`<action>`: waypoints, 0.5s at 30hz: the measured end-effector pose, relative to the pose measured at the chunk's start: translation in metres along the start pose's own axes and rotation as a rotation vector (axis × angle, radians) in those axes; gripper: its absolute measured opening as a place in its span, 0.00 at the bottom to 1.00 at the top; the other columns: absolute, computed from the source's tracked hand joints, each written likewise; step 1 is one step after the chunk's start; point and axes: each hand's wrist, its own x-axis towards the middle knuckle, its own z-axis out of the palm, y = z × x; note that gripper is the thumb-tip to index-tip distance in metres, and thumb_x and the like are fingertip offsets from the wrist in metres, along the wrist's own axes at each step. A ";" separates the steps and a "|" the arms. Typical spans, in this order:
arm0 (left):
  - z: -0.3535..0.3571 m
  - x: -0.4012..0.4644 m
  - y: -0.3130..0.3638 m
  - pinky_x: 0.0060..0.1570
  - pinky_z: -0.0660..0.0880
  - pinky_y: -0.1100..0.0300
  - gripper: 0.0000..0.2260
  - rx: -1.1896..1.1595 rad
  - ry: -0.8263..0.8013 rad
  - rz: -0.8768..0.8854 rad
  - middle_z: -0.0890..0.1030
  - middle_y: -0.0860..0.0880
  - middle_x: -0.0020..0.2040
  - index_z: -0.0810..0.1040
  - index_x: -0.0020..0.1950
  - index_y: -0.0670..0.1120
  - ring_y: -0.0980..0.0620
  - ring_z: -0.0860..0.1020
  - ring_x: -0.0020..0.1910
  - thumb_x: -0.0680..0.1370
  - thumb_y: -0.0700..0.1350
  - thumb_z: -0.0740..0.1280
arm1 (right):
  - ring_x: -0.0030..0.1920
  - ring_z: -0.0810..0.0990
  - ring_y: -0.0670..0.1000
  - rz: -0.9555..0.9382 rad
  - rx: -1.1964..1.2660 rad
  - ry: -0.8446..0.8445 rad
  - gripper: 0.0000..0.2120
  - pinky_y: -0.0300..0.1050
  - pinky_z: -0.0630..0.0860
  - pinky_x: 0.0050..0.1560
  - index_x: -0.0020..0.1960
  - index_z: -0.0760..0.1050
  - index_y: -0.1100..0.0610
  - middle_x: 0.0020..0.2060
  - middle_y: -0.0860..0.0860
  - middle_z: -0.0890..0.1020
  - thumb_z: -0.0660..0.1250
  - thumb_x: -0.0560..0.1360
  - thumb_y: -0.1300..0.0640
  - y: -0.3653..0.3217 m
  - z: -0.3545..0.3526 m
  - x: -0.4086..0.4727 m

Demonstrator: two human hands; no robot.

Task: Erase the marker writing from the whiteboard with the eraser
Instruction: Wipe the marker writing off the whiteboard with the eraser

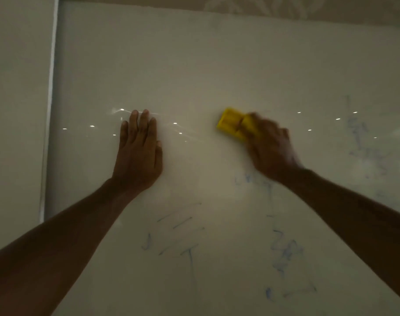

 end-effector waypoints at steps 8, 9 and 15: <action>0.006 0.019 0.037 0.79 0.52 0.35 0.25 -0.022 -0.021 0.016 0.62 0.32 0.80 0.64 0.78 0.32 0.30 0.57 0.80 0.83 0.43 0.53 | 0.61 0.72 0.65 0.221 -0.005 -0.050 0.30 0.60 0.73 0.55 0.78 0.58 0.42 0.74 0.57 0.67 0.61 0.78 0.55 0.009 -0.006 -0.045; 0.008 0.023 0.042 0.79 0.52 0.36 0.25 -0.030 -0.023 0.013 0.62 0.32 0.80 0.64 0.78 0.32 0.30 0.57 0.80 0.83 0.43 0.53 | 0.62 0.72 0.64 0.053 -0.005 -0.105 0.29 0.58 0.73 0.56 0.77 0.60 0.42 0.73 0.56 0.68 0.63 0.79 0.55 -0.001 -0.006 -0.067; 0.021 0.044 0.080 0.79 0.53 0.35 0.25 -0.049 -0.034 0.030 0.62 0.31 0.79 0.64 0.77 0.32 0.30 0.57 0.80 0.83 0.44 0.54 | 0.65 0.73 0.60 -0.344 -0.030 -0.209 0.20 0.55 0.71 0.58 0.75 0.64 0.43 0.73 0.55 0.69 0.55 0.84 0.50 0.042 -0.015 -0.099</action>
